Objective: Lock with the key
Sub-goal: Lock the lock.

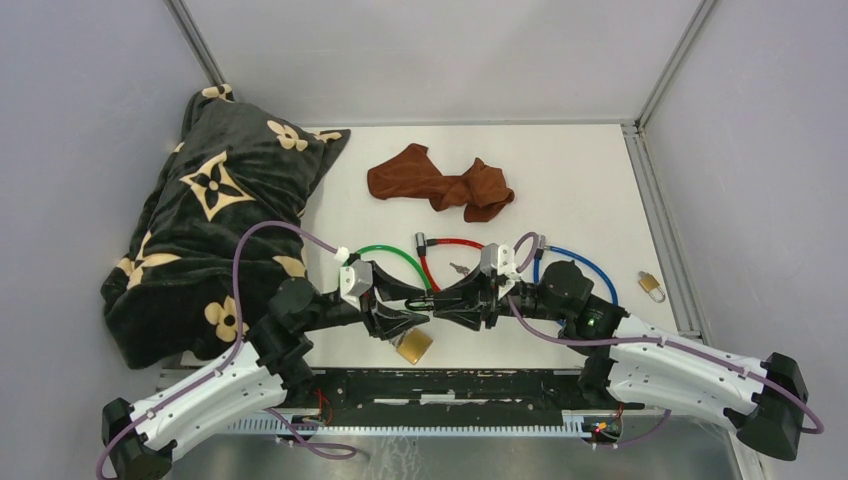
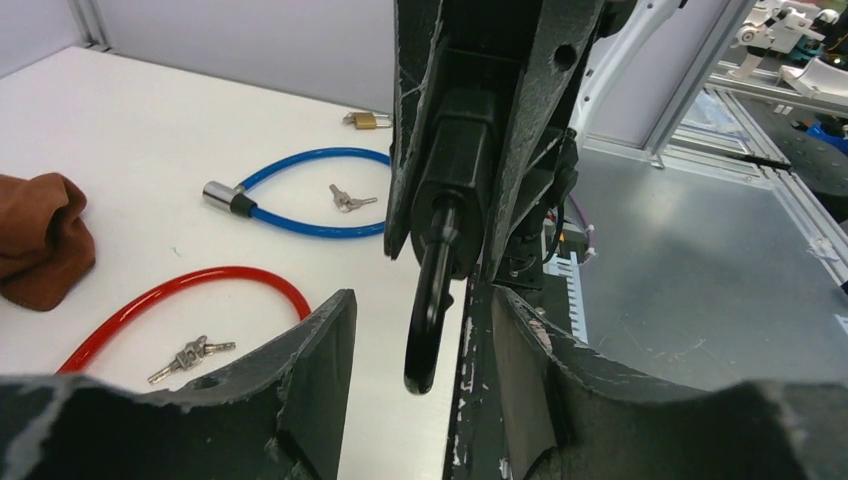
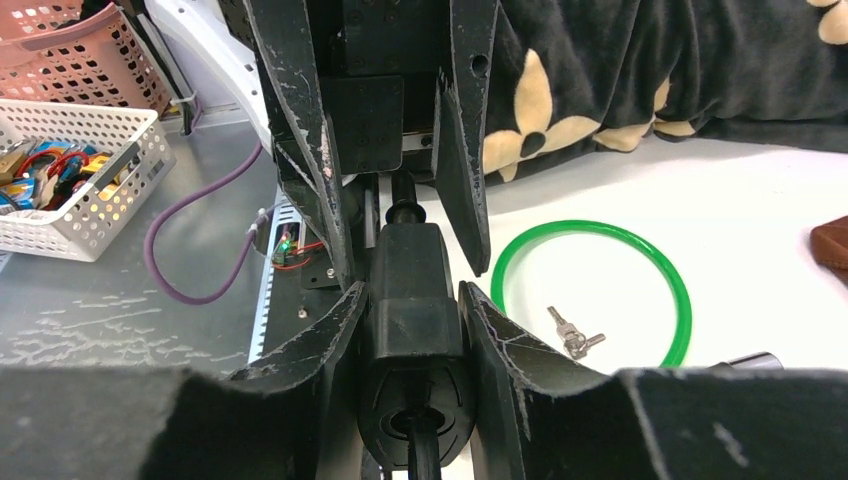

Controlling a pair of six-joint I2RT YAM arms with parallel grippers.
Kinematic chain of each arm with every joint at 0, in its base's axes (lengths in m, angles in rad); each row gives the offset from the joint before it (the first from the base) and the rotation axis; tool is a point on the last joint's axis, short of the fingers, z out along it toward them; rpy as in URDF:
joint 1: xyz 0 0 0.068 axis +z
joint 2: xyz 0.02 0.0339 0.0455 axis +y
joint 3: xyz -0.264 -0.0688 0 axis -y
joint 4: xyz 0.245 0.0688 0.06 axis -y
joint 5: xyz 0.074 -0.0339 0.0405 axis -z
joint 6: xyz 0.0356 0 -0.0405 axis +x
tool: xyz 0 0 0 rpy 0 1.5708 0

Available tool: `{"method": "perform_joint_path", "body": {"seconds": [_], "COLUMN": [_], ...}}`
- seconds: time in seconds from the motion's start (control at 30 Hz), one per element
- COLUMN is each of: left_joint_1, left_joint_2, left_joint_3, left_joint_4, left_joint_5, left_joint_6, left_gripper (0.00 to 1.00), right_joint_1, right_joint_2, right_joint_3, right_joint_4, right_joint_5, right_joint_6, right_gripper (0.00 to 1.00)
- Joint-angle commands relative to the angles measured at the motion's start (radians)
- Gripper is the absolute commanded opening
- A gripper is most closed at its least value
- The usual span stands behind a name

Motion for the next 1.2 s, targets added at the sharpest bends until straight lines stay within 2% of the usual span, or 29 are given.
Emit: {"method": "perform_joint_path", "body": {"seconds": [0.0,0.17,0.33,0.53,0.77,0.8,0.9,1.0,1.17], "left_joint_1": [0.02,0.054,0.073,0.083,0.084,0.084,0.084,0.083,0.054], "left_joint_2": [-0.024,-0.036,-0.042,-0.045,-0.038,-0.036,-0.021,-0.006,0.046], "left_joint_3": [0.004,0.004,0.03,0.029,0.032,0.033,0.035,0.031,0.027], "left_joint_4": [-0.065,-0.06,-0.033,-0.041,-0.006,0.001,0.033,0.034,0.073], "left_joint_5": [-0.024,0.032,0.068,0.093,0.106,0.106,0.09,0.047,0.002], "left_joint_6": [0.038,-0.018,-0.055,-0.058,-0.096,-0.103,-0.141,-0.191,-0.185], "left_gripper": [0.59,0.64,0.64,0.4,0.36,0.33,0.04,0.02,0.02], "right_joint_1": [-0.001,-0.004,-0.002,-0.003,-0.002,-0.002,-0.002,-0.003,-0.003], "right_joint_2": [-0.047,-0.045,-0.036,-0.037,-0.037,-0.035,-0.022,0.007,0.081], "right_joint_3": [0.021,0.023,0.03,0.031,0.028,0.027,0.019,-0.001,-0.036], "right_joint_4": [0.103,0.091,0.08,0.085,0.085,0.089,0.112,0.176,0.337], "right_joint_5": [0.028,0.003,-0.03,-0.033,-0.032,-0.032,-0.026,-0.034,-0.06], "right_joint_6": [0.015,0.011,0.001,-0.003,-0.004,-0.003,0.012,0.044,0.116], "right_gripper": [0.0,0.0,0.0,0.0,0.0,0.0,0.0,0.0,0.0]}}
